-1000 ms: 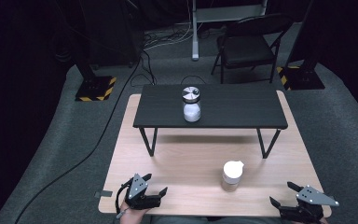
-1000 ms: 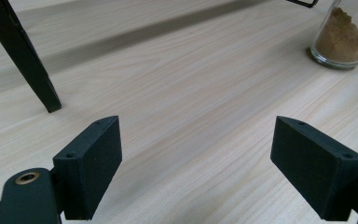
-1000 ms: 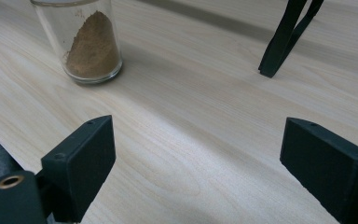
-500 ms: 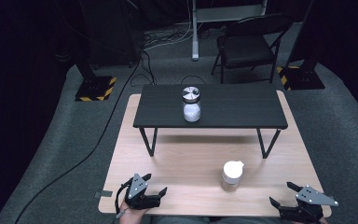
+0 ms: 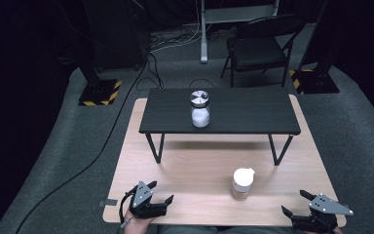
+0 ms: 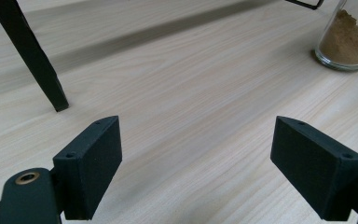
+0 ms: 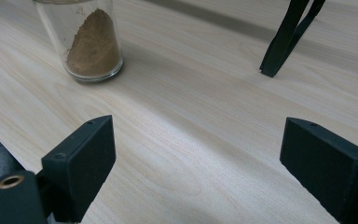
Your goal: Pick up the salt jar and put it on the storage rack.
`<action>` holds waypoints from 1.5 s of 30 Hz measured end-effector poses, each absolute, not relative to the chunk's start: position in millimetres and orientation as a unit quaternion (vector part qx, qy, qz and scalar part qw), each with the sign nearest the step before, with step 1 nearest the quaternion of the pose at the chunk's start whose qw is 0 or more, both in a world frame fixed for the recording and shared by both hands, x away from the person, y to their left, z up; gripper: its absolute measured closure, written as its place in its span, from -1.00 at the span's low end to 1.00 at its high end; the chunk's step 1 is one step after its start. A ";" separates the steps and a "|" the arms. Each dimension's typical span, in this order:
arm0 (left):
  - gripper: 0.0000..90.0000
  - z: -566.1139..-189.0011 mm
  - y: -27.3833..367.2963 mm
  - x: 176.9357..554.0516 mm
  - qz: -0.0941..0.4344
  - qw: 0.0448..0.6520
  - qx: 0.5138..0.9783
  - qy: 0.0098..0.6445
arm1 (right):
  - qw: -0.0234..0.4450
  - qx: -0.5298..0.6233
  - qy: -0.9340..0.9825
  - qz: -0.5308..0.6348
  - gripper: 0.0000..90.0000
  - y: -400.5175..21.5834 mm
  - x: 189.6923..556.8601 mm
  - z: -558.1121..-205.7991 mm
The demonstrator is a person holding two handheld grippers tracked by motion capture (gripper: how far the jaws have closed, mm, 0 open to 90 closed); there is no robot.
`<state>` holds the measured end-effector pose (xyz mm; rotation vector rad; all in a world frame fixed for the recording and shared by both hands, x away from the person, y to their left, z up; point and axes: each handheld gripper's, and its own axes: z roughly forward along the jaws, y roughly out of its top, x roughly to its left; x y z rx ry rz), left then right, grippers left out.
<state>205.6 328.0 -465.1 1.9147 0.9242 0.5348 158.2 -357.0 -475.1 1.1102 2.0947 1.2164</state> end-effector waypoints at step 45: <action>-0.65 -464.7 327.5 206.7 0.215 0.457 0.780 0.369 | 0.237 0.407 0.762 0.444 -0.80 -356.8 157.8 -475.2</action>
